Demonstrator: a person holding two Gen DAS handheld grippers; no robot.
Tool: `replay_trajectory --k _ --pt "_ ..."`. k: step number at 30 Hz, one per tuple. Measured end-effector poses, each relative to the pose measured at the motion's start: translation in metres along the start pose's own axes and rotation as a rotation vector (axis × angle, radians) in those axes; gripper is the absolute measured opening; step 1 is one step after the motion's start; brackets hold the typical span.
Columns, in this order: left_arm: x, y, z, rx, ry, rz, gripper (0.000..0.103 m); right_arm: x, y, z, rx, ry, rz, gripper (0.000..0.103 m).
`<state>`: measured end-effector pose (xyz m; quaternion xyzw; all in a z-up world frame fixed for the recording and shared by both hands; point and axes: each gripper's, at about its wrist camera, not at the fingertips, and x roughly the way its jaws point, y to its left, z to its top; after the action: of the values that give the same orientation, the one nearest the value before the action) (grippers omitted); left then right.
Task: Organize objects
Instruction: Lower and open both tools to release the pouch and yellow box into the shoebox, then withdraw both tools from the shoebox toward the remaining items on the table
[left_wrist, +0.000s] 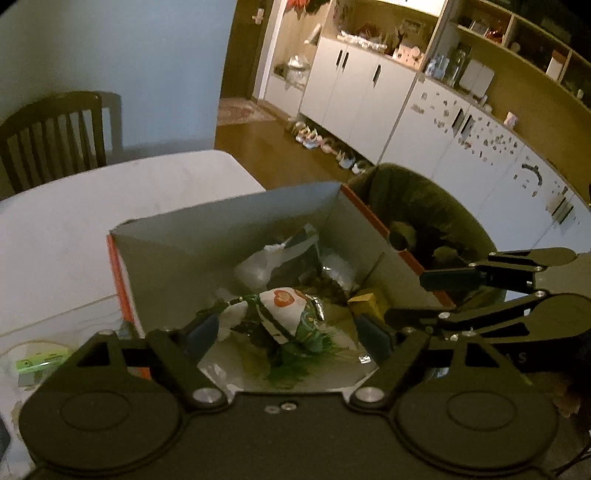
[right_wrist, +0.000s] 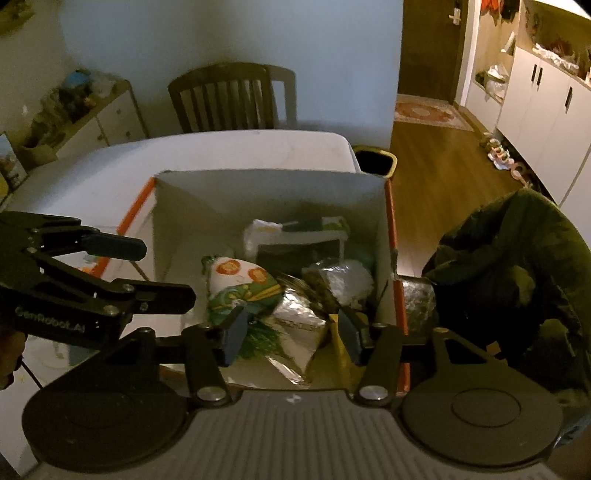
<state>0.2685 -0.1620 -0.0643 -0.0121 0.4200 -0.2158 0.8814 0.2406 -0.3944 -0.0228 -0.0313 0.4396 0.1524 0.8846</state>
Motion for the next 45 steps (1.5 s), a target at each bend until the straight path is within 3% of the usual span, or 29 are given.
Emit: replay_trajectory --k 7,12,19,35,45 --pt "-0.033 0.009 -0.008 0.004 -0.075 0.014 0.087 -0.021 0.014 -0.002 0.011 -0.043 0.007 0.063" --pt "-0.059 0.014 -0.013 0.033 -0.135 0.027 0.098 -0.034 0.027 -0.002 0.021 -0.077 0.011 0.072" --pt "-0.081 0.036 -0.018 0.028 -0.166 0.033 0.102 -0.048 0.055 -0.002 0.013 -0.132 0.015 0.08" --pt "-0.123 0.117 -0.046 0.012 -0.195 0.084 0.103 -0.045 0.14 0.007 0.004 -0.189 0.025 0.083" --pt "-0.124 0.177 -0.075 -0.051 -0.188 0.104 0.103 -0.024 0.201 0.006 -0.024 -0.18 0.051 0.083"
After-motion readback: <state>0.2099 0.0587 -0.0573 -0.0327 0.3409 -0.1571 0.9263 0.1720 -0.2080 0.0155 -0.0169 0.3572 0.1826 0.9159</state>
